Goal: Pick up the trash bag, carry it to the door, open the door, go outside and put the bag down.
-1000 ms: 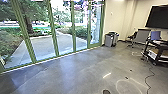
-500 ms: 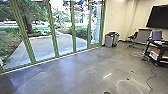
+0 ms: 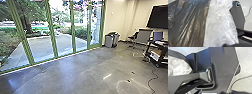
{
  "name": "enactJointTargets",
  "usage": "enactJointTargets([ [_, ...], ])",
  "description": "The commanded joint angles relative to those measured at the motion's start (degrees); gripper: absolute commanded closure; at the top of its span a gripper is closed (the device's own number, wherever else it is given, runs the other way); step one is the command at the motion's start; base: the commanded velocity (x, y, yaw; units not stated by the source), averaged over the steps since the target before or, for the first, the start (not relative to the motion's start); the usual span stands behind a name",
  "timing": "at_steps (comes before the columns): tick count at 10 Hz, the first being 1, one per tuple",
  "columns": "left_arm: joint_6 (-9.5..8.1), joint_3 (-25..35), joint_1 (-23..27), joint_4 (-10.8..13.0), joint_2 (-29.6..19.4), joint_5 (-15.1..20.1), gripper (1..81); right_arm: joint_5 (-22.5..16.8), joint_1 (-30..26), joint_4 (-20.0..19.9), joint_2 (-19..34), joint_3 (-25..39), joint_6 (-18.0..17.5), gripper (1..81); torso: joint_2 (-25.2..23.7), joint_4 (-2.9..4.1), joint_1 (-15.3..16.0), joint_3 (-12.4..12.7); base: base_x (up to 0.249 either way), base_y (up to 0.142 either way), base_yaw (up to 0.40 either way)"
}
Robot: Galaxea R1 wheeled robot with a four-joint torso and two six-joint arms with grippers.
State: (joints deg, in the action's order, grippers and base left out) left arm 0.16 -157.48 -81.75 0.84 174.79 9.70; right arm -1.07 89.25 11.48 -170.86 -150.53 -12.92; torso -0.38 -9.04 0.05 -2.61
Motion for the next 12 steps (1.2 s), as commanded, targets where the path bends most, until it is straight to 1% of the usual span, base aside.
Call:
enactJointTargets([
  [1, 0.28, 0.15, 2.95, -0.32, 0.21, 3.66, 81.1, -3.32, -2.01, 0.38, 0.15, 0.16, 0.27, 1.0, 0.0, 0.0, 0.0, 0.0, 0.115, -0.076, 0.0],
  [2, 0.28, 0.15, 2.95, -0.31, 0.21, 3.66, 81.1, -3.32, -2.0, 0.38, 0.06, 0.16, 0.27, 1.0, -0.02, 0.0, -0.02, 0.0, 0.115, -0.064, 0.0],
  [12, 0.28, 0.15, 2.95, -0.4, 0.21, 3.66, 81.1, -3.32, -1.92, 0.47, 0.15, 0.16, 0.27, 1.0, -0.02, 0.0, -0.05, 0.0, 0.125, 0.0, 0.0],
])
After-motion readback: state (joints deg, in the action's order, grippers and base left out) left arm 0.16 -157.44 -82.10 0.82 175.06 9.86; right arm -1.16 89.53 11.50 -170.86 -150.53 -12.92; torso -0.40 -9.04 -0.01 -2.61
